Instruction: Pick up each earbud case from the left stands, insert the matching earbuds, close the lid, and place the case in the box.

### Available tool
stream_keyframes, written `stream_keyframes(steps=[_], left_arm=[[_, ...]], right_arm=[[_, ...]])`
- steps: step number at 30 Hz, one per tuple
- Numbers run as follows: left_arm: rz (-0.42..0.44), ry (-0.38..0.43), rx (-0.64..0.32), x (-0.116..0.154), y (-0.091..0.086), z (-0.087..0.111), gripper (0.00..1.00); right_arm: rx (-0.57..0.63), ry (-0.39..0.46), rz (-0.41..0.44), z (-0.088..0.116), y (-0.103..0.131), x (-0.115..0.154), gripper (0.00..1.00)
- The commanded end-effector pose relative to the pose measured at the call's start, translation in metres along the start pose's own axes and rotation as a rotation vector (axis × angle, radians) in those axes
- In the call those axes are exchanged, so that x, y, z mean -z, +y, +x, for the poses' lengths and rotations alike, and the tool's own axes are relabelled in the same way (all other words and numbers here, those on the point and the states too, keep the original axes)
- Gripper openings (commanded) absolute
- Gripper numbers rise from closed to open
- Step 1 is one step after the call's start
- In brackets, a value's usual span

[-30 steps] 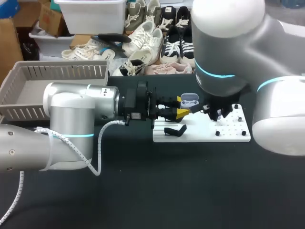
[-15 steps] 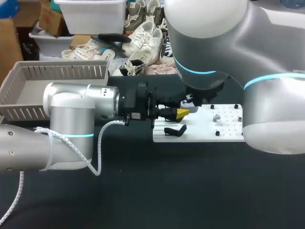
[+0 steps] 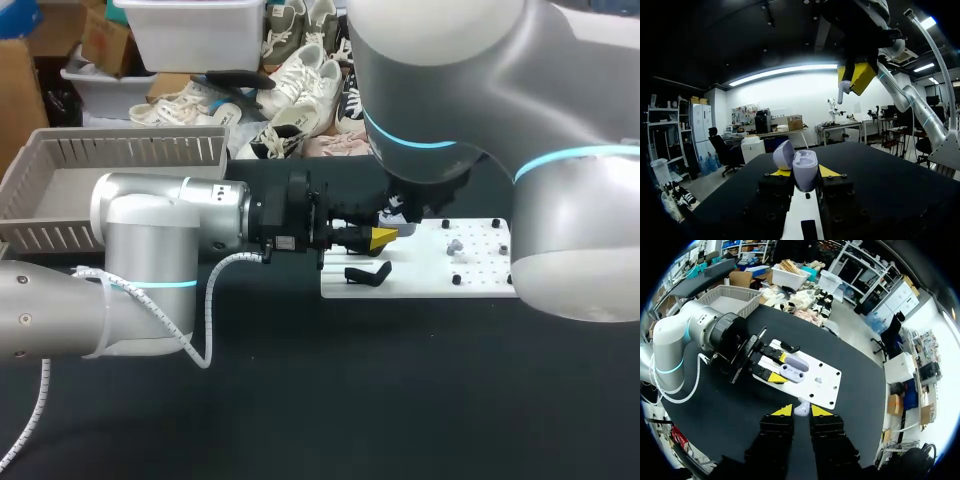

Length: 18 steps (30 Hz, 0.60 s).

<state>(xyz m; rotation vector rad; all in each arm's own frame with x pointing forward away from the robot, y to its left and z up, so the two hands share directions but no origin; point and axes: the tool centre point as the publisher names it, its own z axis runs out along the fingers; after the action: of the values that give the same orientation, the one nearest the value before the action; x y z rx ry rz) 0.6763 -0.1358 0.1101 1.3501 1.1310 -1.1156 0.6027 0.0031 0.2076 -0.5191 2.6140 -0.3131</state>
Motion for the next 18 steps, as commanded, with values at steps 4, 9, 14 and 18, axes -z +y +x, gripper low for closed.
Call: stream_keyframes(steps=[4, 9, 14, 18], left_arm=[[-0.003, -0.001, -0.001, 0.0, -0.001, 0.0, 0.0], [-0.003, -0.001, -0.001, 0.0, -0.001, 0.0, 0.0], [-0.003, -0.001, -0.001, 0.0, -0.001, 0.0, 0.0], [-0.003, -0.001, -0.001, 0.0, -0.001, 0.0, 0.0]], right_arm=[[-0.115, -0.068, 0.088, -0.028, 0.007, 0.0, 0.0], [-0.292, 0.01, 0.285, -0.047, 0.014, -0.008, 0.0], [-0.456, 0.156, 0.276, -0.046, 0.017, -0.018, 0.0], [-0.561, 0.246, 0.254, -0.04, 0.01, -0.016, 0.0]])
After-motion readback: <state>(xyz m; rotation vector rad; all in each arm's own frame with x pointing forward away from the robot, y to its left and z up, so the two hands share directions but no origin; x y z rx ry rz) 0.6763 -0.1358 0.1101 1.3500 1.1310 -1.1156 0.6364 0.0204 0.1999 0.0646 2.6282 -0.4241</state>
